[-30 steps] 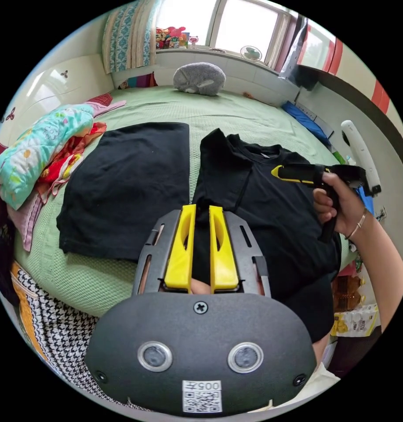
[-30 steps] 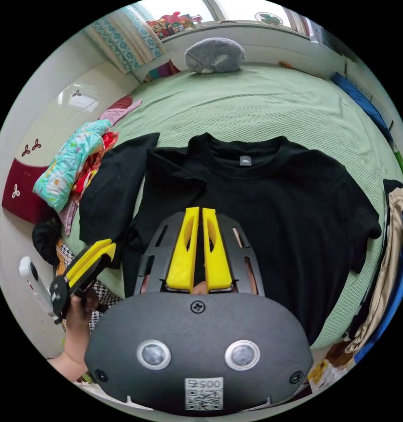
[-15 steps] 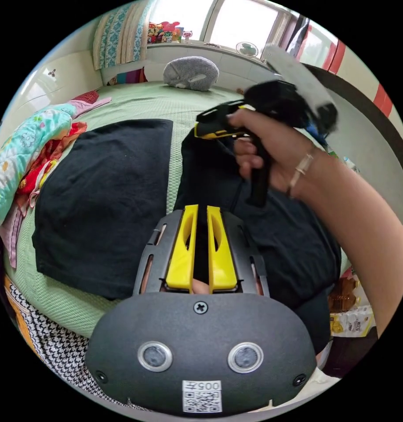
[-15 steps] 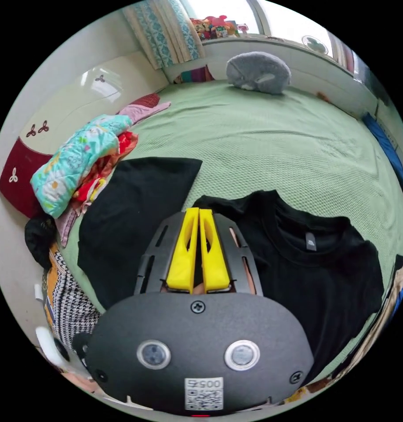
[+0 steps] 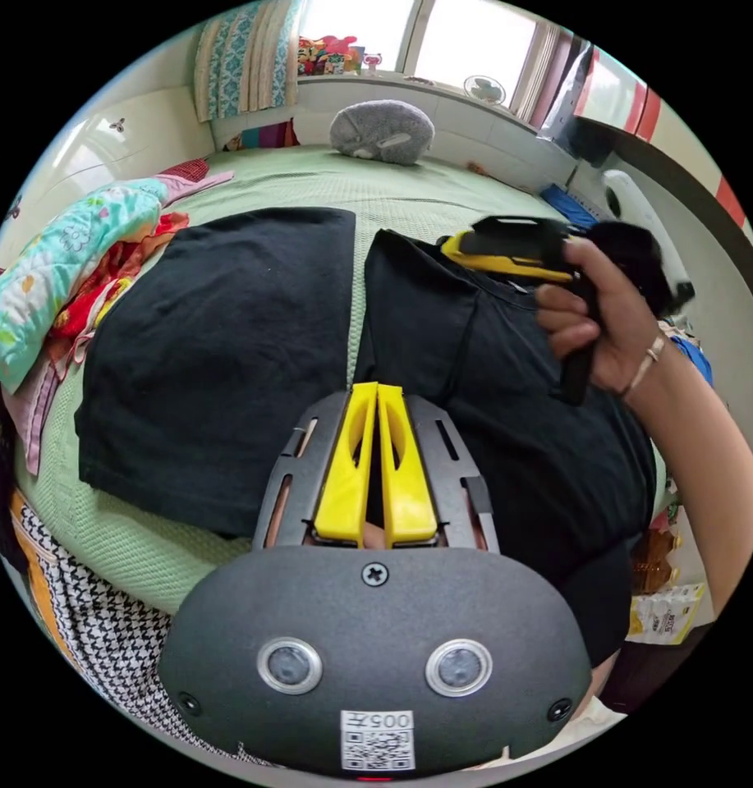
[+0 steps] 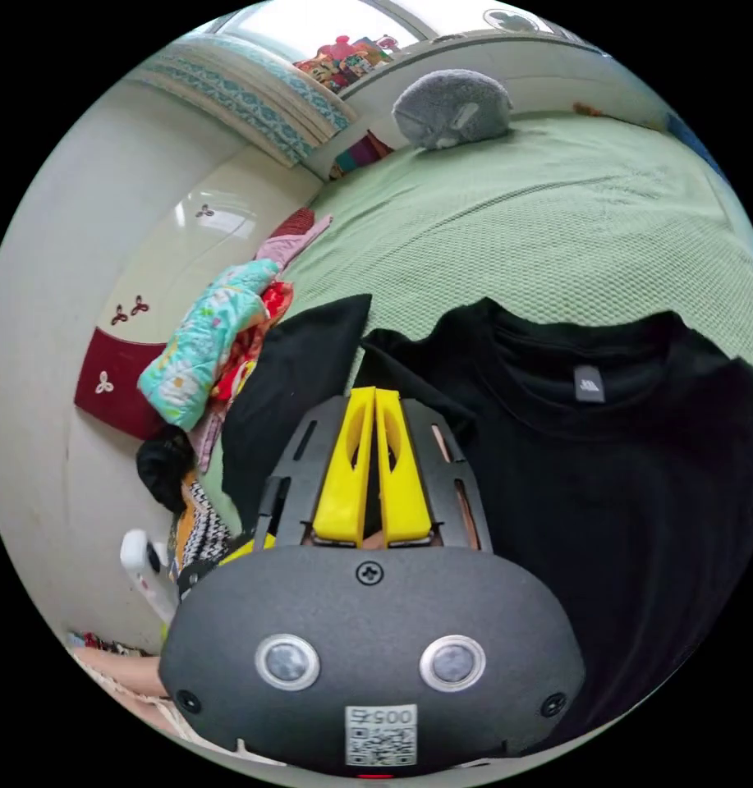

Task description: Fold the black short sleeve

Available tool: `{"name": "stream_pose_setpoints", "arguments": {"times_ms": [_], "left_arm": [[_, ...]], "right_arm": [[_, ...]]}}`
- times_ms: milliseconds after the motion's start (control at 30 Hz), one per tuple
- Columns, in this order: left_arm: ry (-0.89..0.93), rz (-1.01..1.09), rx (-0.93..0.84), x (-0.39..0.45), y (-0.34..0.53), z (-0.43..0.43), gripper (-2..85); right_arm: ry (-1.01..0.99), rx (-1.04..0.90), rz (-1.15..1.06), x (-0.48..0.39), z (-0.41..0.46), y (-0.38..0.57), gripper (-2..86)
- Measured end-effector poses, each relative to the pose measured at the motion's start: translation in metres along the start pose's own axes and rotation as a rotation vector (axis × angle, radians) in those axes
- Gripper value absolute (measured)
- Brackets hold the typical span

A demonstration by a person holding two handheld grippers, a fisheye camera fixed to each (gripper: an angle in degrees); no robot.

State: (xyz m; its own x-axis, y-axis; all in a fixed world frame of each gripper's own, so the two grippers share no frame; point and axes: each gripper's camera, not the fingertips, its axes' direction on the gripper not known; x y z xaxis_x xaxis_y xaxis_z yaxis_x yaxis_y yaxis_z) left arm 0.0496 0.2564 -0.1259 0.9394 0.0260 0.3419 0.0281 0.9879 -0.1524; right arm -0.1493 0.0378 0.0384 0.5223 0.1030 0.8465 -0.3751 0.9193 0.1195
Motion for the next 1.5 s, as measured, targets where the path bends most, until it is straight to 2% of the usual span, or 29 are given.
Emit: {"name": "stream_pose_setpoints", "arguments": {"times_ms": [133, 333, 467, 600, 667, 733, 800, 967, 1100, 1333, 1500], "left_arm": [[0.019, 0.023, -0.018, 0.025, 0.019, -0.001, -0.5], [0.052, 0.124, -0.036, 0.092, 0.038, 0.001, -0.6], [0.065, 0.206, -0.049, 0.142, 0.044, 0.006, -0.5], [0.101, 0.294, -0.058, 0.195, 0.048, 0.015, -0.5], [0.125, 0.311, -0.076, 0.211, 0.047, 0.020, -0.4], [0.155, 0.325, -0.100, 0.227, 0.045, 0.028, -0.4], [0.162, 0.336, -0.093, 0.235, 0.043, 0.034, -0.4], [0.187, 0.315, -0.089, 0.246, 0.030, 0.060, -0.5], [0.191, 0.254, -0.016, 0.242, 0.025, 0.088, -0.4], [0.289, 0.224, -0.030, 0.224, 0.028, 0.114, -0.4], [0.312, 0.217, -0.047, 0.218, 0.022, 0.119, -0.4]], "right_arm": [[0.201, 0.011, -0.041, 0.020, -0.053, 0.068, -1.0], [0.396, 0.038, -0.051, 0.034, -0.120, 0.159, -0.9], [0.448, 0.019, -0.072, 0.036, -0.145, 0.195, -0.9], [0.576, -0.098, -0.093, 0.041, -0.142, 0.225, -1.0], [0.570, -0.086, -0.097, 0.043, -0.148, 0.231, -1.1], [0.542, -0.143, -0.029, 0.044, -0.159, 0.225, -0.9], [0.550, -0.148, -0.055, 0.039, -0.171, 0.217, -0.6], [0.684, 0.034, -0.066, 0.033, -0.221, 0.172, 3.0], [0.682, 0.104, 0.105, 0.068, -0.247, 0.105, 5.1], [0.702, 0.029, 0.449, 0.155, -0.235, 0.016, 4.2], [0.766, -0.070, 0.550, 0.188, -0.225, 0.000, 2.5]]}}
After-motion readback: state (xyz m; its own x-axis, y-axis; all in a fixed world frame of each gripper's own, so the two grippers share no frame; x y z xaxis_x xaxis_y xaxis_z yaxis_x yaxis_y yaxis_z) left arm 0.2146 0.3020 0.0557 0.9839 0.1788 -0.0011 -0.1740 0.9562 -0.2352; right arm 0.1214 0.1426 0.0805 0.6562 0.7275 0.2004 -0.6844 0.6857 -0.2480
